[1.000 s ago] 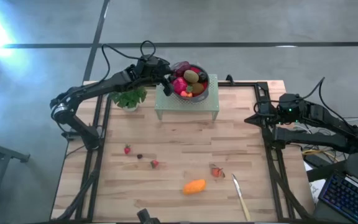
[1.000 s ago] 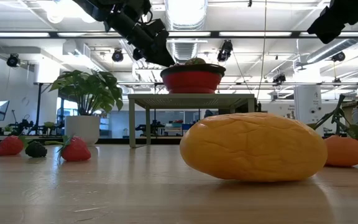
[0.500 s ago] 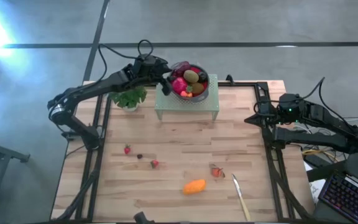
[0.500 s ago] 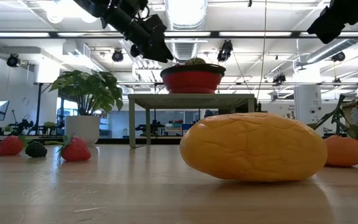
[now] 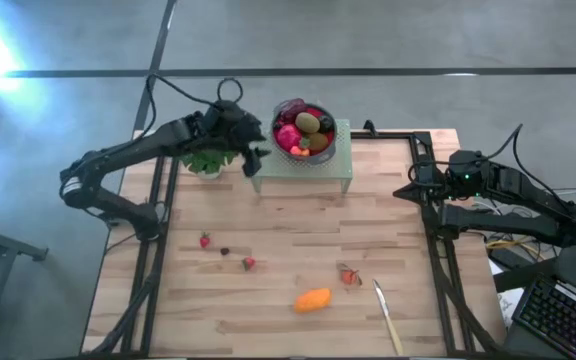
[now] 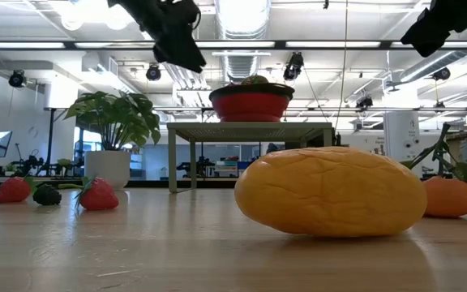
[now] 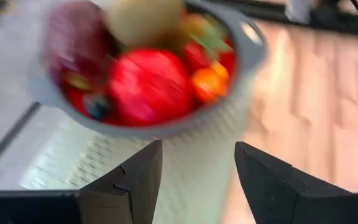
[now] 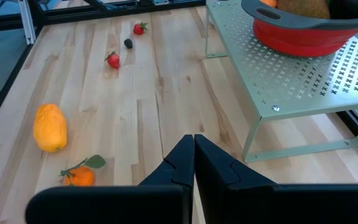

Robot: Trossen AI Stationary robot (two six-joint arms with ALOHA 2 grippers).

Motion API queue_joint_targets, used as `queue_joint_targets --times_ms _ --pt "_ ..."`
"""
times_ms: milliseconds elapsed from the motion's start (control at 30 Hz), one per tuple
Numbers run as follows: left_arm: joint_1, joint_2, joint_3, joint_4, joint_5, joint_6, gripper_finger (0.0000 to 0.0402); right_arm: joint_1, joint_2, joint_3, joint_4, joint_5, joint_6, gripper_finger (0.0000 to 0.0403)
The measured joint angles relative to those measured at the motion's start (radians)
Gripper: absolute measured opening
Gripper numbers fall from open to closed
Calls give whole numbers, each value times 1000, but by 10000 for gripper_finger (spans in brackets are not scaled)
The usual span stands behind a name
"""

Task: Pick & Place Fruit
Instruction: Put the black berry into the red strainer bowl on the shelf

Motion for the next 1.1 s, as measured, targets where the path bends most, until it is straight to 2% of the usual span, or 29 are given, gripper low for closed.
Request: queue_joint_targets --times_ms 200,500,667,867,1100 --pt "-158 -28 0 -172 -33 -80 206 0 0 0 0 0 0 8" --pt "-479 -26 0 -441 -190 -340 206 0 0 0 0 0 0 8" --pt "-645 -26 0 -479 -267 -487 206 0 0 0 0 0 0 8" --pt "-798 -24 -26 -485 -281 -597 206 0 0 0 0 0 0 8" --pt "-845 -24 -115 -483 -281 -706 206 0 0 0 0 0 0 8"
